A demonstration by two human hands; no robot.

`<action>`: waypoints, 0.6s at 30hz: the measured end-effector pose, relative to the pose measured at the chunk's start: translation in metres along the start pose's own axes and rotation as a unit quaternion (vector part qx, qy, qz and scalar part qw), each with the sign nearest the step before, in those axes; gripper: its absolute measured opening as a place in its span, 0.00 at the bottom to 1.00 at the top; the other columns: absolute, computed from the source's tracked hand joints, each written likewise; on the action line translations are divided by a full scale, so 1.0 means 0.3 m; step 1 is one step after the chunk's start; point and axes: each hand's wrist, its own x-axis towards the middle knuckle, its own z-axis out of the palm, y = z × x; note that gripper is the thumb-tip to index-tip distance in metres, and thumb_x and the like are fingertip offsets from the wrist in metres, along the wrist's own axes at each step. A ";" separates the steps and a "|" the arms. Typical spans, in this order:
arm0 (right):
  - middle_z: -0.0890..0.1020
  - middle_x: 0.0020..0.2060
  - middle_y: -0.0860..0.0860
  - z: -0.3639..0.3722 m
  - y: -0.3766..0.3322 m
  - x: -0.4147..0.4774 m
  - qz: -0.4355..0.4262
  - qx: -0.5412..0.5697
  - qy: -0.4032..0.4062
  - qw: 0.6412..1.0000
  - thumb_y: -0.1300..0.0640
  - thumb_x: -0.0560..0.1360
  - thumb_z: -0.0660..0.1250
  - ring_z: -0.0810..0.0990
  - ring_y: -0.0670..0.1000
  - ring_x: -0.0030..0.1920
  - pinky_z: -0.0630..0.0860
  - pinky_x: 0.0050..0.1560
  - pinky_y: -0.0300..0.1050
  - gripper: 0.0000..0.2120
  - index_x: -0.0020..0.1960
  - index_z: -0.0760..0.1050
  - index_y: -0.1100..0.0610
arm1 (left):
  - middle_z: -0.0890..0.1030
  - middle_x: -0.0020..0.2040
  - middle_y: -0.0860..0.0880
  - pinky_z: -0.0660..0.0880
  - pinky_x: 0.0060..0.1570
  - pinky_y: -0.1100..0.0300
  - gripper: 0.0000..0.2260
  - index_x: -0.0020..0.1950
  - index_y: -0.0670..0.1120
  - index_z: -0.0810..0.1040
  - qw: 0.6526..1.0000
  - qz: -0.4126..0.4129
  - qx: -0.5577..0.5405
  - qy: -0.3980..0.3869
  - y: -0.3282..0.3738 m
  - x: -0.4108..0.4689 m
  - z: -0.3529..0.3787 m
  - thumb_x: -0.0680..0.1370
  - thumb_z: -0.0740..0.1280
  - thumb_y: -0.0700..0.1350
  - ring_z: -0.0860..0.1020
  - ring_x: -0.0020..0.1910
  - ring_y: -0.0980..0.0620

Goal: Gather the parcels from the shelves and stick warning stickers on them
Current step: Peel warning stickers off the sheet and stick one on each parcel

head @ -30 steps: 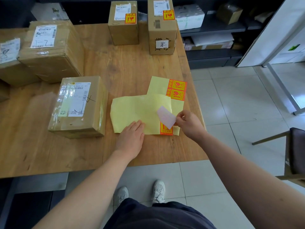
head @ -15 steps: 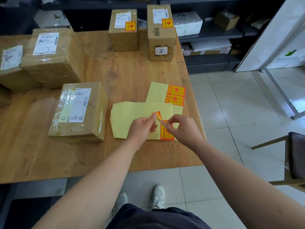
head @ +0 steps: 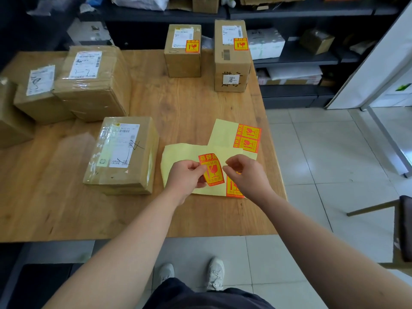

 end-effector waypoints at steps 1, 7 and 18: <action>0.82 0.43 0.44 0.007 -0.017 0.004 0.007 0.005 -0.009 1.000 0.52 0.76 0.68 0.79 0.43 0.44 0.77 0.45 0.38 0.07 0.51 0.79 0.54 | 0.83 0.40 0.46 0.81 0.39 0.57 0.05 0.44 0.42 0.79 1.000 0.002 -0.004 -0.004 0.004 -0.006 -0.016 0.78 0.67 0.40 0.82 0.33 0.54; 0.83 0.38 0.47 0.084 -0.144 0.001 0.025 0.073 -0.040 0.996 0.57 0.76 0.64 0.81 0.47 0.41 0.77 0.43 0.44 0.07 0.44 0.81 0.56 | 0.83 0.42 0.42 0.82 0.41 0.54 0.05 0.45 0.40 0.79 1.000 0.015 -0.008 0.001 0.021 -0.042 -0.147 0.79 0.66 0.40 0.81 0.36 0.49; 0.84 0.35 0.50 0.260 -0.380 -0.025 0.023 0.099 -0.016 0.995 0.57 0.75 0.69 0.78 0.47 0.35 0.75 0.37 0.40 0.06 0.41 0.81 0.58 | 0.84 0.40 0.45 0.81 0.39 0.58 0.02 0.46 0.41 0.80 0.999 0.051 -0.006 -0.013 0.040 -0.062 -0.451 0.76 0.69 0.36 0.82 0.37 0.49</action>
